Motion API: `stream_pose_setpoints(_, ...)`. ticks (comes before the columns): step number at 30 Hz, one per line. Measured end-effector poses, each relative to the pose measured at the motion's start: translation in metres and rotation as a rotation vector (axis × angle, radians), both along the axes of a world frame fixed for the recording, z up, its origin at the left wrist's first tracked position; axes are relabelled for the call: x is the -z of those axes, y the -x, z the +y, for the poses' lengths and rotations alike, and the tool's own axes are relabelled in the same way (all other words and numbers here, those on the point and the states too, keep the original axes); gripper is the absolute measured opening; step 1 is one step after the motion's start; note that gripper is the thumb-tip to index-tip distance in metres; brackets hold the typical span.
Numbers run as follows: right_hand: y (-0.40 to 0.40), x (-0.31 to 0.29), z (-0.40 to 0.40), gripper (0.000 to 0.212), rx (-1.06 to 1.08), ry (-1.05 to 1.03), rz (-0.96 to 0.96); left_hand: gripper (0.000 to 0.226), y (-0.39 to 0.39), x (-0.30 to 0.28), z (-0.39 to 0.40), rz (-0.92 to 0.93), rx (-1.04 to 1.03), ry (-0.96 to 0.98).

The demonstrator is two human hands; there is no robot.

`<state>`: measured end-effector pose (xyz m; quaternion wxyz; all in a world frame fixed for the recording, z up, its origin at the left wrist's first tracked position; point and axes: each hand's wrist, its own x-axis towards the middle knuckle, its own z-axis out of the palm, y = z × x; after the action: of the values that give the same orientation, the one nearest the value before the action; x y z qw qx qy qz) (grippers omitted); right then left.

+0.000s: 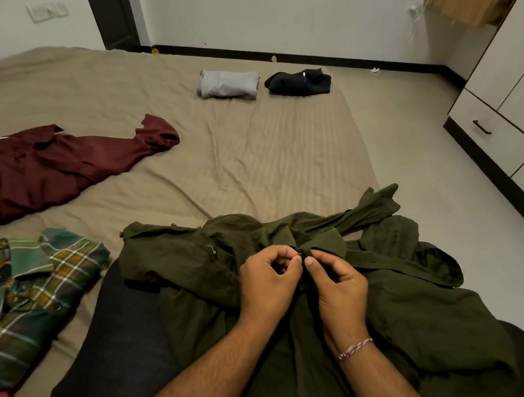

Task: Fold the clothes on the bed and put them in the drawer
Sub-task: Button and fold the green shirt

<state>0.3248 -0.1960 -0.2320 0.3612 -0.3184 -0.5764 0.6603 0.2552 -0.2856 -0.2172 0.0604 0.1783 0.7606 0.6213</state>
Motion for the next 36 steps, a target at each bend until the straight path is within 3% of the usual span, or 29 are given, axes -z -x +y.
stream_pose_setpoints(7,0.003,0.011,0.007,0.019,-0.087,-0.035,-0.061,0.009,0.007,0.007,0.002,-0.257,0.046,-0.082)
stream_pose_setpoints(12,0.005,0.013,0.008,0.031,-0.086,-0.234,-0.071,0.010,0.009,0.004,0.001,-0.630,0.116,-0.279)
stream_pose_setpoints(14,0.004,0.011,0.008,0.036,-0.094,-0.332,-0.075,0.011,0.010,0.003,0.000,-0.692,0.127,-0.297)
stream_pose_setpoints(26,0.001,0.015,0.007,0.029,-0.083,-0.732,-0.135,0.014,0.019,0.010,-0.001,-0.692,0.147,-0.187)
stream_pose_setpoints(32,0.002,0.014,0.007,0.029,-0.148,-0.668,-0.131,0.018,0.024,0.016,0.000,-0.708,0.160,-0.204)
stream_pose_setpoints(36,0.004,0.020,0.014,0.026,-0.199,-0.413,-0.141,0.018,0.024,0.016,0.000,-0.626,0.183,-0.152)
